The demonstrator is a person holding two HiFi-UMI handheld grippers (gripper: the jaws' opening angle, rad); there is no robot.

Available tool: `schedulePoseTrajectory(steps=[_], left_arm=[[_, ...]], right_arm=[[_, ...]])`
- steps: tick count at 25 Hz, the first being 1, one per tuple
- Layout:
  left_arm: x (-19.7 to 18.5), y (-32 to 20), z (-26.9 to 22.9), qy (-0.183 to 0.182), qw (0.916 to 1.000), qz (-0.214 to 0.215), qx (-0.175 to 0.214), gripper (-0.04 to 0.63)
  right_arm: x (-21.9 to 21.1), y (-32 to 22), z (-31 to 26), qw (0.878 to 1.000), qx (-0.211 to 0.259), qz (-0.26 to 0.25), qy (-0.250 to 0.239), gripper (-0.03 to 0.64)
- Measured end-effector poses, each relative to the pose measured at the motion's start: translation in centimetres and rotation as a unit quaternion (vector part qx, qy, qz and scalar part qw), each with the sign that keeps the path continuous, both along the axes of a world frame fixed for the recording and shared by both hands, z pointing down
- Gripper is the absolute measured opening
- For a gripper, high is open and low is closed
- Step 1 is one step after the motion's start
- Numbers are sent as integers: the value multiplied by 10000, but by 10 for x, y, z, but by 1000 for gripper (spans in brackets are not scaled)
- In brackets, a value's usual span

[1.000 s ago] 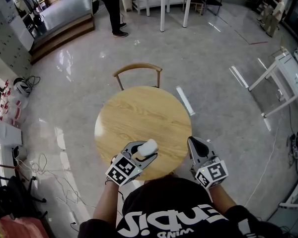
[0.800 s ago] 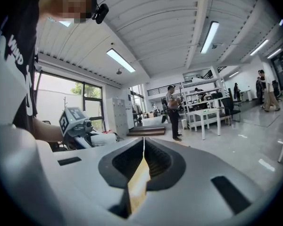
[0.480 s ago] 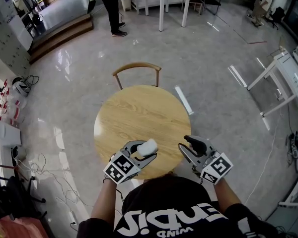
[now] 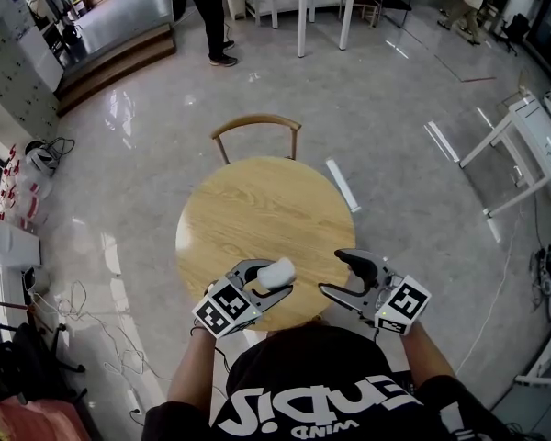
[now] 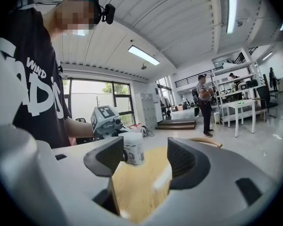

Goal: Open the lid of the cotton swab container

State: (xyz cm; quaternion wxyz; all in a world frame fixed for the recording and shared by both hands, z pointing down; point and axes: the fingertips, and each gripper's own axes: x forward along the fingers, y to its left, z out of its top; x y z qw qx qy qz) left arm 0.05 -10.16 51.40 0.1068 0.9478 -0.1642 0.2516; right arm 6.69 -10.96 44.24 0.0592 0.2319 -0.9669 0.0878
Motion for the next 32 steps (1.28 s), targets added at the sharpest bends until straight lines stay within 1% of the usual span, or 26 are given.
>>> schedulePoseTrajectory(steps=[9, 13, 20, 32], left_arm=[[4, 2, 4, -12, 10000, 28, -20, 215], [6, 3, 3, -18, 10000, 43, -52, 215], [4, 6, 2, -29, 9999, 104, -2, 215], [14, 12, -2, -36, 9995, 323, 4, 215]], right_arm=[[-4, -2, 2, 10000, 22, 32, -18, 270], [-8, -3, 0, 10000, 36, -56, -44, 270], [-23, 1, 0, 9994, 67, -340, -11, 270], [-40, 5, 7, 9948, 28, -984, 267, 270]])
